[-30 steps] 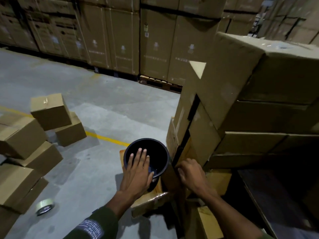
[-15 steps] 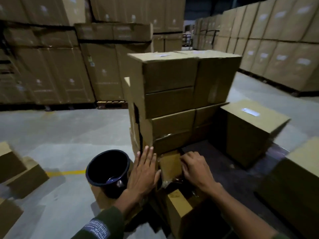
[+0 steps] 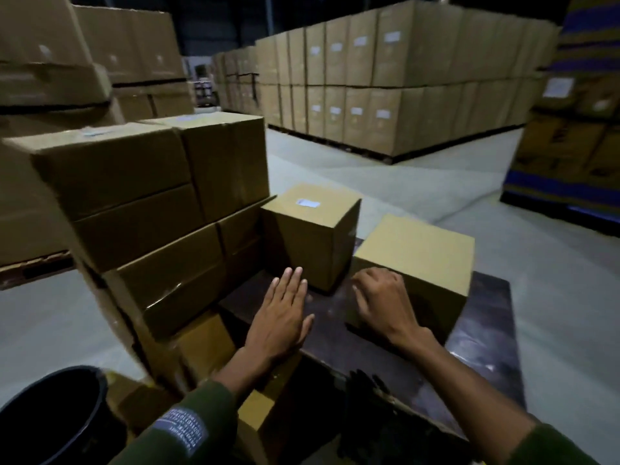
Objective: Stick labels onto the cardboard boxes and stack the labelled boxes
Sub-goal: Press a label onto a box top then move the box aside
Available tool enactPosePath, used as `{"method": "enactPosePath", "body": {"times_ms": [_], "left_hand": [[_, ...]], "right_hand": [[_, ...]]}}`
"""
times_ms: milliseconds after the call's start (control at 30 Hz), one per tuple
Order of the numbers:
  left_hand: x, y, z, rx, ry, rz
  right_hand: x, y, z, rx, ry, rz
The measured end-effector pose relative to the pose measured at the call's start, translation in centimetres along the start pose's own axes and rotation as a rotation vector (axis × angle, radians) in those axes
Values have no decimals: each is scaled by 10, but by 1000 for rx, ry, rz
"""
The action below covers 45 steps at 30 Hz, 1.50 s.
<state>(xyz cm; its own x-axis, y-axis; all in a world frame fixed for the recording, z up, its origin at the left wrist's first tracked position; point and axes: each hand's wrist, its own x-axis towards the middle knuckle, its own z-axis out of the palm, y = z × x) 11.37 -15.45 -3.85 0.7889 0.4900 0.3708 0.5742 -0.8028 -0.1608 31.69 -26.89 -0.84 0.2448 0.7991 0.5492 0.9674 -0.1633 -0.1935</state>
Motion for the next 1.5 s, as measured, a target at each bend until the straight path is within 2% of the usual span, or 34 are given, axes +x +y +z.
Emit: {"method": "enactPosePath", "body": {"times_ms": [133, 300, 467, 633, 733, 967, 1133, 1500], "left_hand": [[48, 28, 15, -44, 52, 144], [119, 45, 43, -66, 8, 293], [178, 43, 79, -101, -62, 419], [210, 45, 100, -274, 96, 534], [227, 55, 102, -363, 99, 534], [267, 90, 110, -515, -60, 531], [293, 119, 103, -474, -153, 544], [333, 198, 100, -408, -187, 475]], "right_hand": [[-11, 48, -16, -114, 18, 148], [-19, 99, -14, -277, -247, 402], [-25, 133, -5, -339, -347, 561], [-24, 149, 4, -317, -292, 610], [-16, 159, 2, -330, -287, 635], [-8, 200, -9, -348, -294, 734], [-6, 236, -15, -339, -318, 790], [1, 331, -36, -307, -302, 808]]}}
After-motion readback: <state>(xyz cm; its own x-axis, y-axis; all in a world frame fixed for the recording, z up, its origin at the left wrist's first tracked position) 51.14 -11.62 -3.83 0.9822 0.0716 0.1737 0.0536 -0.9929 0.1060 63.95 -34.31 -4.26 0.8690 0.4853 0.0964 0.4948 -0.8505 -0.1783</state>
